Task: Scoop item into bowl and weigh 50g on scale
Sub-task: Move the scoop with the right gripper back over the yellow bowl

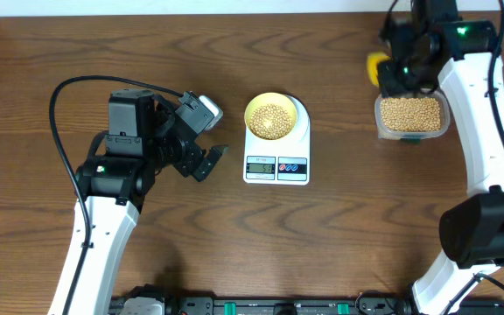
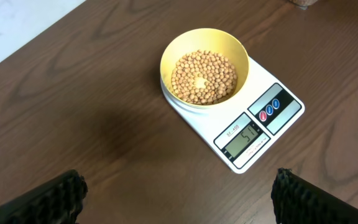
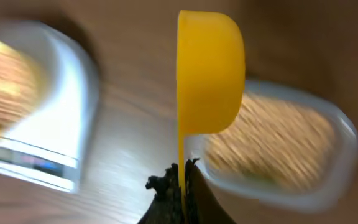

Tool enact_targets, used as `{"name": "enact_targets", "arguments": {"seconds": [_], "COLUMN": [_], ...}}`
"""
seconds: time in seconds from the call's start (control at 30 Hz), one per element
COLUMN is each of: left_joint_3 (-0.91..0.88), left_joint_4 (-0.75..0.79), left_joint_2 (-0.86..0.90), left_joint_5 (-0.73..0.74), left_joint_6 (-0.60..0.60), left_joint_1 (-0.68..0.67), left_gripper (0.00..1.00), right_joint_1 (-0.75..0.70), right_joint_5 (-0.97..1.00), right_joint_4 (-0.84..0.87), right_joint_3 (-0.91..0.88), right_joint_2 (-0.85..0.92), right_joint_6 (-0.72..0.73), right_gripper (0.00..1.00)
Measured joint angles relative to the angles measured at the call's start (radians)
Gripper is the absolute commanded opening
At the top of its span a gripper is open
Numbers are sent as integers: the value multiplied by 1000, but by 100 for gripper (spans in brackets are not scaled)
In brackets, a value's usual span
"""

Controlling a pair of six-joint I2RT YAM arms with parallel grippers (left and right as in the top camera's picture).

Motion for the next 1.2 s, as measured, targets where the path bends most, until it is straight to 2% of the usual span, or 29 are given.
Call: {"name": "enact_targets", "arguments": {"seconds": [0.17,0.3,0.63,1.2], "left_joint_3": [0,0,0,0], "left_joint_4": [0,0,0,0], "left_joint_2": [0,0,0,0], "left_joint_5": [0,0,0,0], "left_joint_6": [0,0,0,0], "left_joint_1": [0,0,0,0], "left_gripper": [97,97,97,97], "right_joint_1": [64,138,294,331], "right_joint_5": [-233,-307,-284,-237], "right_joint_4": [149,185,163,-7], "right_joint_3": [13,13,14,12], "right_joint_2": [0,0,74,134], "right_joint_6": [30,38,37,0], "right_gripper": [1,1,1,1]}}
